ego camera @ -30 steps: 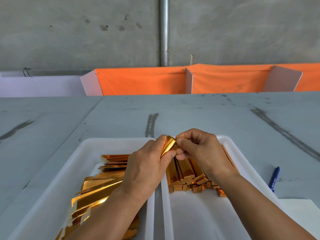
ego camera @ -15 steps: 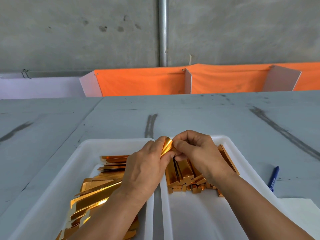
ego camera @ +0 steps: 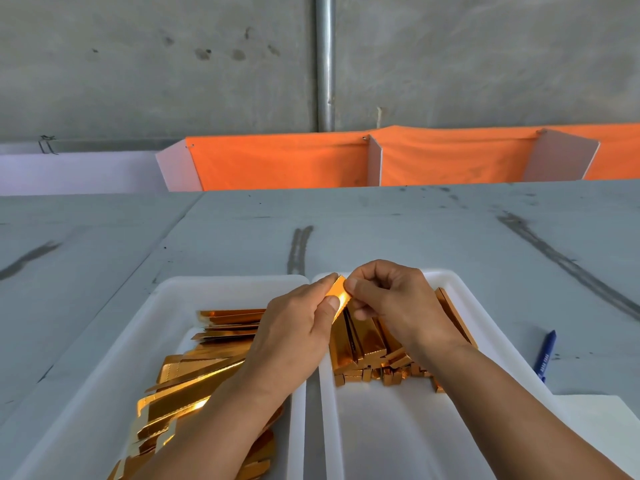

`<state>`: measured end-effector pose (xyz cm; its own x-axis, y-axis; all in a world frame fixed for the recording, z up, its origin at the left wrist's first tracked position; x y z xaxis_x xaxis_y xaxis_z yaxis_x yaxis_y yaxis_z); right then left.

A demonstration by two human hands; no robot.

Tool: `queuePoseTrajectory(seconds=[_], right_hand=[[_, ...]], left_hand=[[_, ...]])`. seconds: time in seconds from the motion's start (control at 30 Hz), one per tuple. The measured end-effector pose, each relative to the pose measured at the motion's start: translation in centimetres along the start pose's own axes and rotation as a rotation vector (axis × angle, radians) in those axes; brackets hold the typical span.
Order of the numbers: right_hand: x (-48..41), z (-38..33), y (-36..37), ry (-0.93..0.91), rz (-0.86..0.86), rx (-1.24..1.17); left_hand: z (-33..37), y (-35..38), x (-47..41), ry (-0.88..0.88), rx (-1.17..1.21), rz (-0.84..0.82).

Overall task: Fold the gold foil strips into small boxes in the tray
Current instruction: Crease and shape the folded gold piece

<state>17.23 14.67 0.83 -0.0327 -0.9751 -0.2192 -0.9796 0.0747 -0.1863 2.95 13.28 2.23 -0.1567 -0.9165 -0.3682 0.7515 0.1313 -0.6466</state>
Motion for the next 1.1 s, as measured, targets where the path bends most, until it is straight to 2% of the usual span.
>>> queuePoseTrajectory(seconds=[0.17,0.3,0.33,0.43,0.47,0.57,0.67,0.73,0.9,1.1], right_hand=[[0.3,0.2,1.3,0.053,-0.091,-0.093],[-0.1,0.3,-0.3,0.067,0.018,-0.144],[-0.2,0.5,-1.0,0.073,0.06,-0.131],[-0.5,1.3,-2.5,0.095,0.142,-0.029],[-0.5,1.4,-2.6,0.096,0.149,0.01],[-0.4,1.3,-2.5,0.076,0.128,0.183],[-0.6,0.9,-2.5,0.042,0.112,0.323],[-0.7,0.8,-2.2,0.023,0.09,0.355],[-0.7,0.7,-1.4,-0.02,0.055,0.411],[-0.6,0.1,-1.6,-0.058,0.089,0.386]], left_hand=[[-0.4,-0.1,0.0,-0.034,0.064,0.011],[-1.4,-0.7,-0.6,-0.102,0.07,-0.005],[-2.1,-1.3,-0.8,-0.13,0.035,0.011],[-5.7,-3.6,-1.5,-0.298,-0.273,0.049],[-7.4,-3.9,-1.3,-0.39,-0.362,-0.008],[-11.1,-2.9,0.2,-0.589,-0.541,-0.321],[-12.1,-1.7,1.3,-0.62,-0.624,-0.515],[-12.4,-0.9,1.5,-0.609,-0.693,-0.575],[-11.6,-1.7,0.3,-0.541,-0.707,-0.393],[-8.7,-5.1,-1.6,-0.433,-0.4,0.009]])
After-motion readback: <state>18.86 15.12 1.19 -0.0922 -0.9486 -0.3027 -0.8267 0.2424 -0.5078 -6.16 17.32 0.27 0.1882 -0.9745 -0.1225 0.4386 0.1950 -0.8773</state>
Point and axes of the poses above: each hand's wrist, its own x-axis away from the middle knuckle, its own y-axis out of the palm, z = x × y, the point moved 10 cm from there along -x, towards the middle knuckle, and after that the axes turned 6 degrees about -y, right-handed, at the moved point
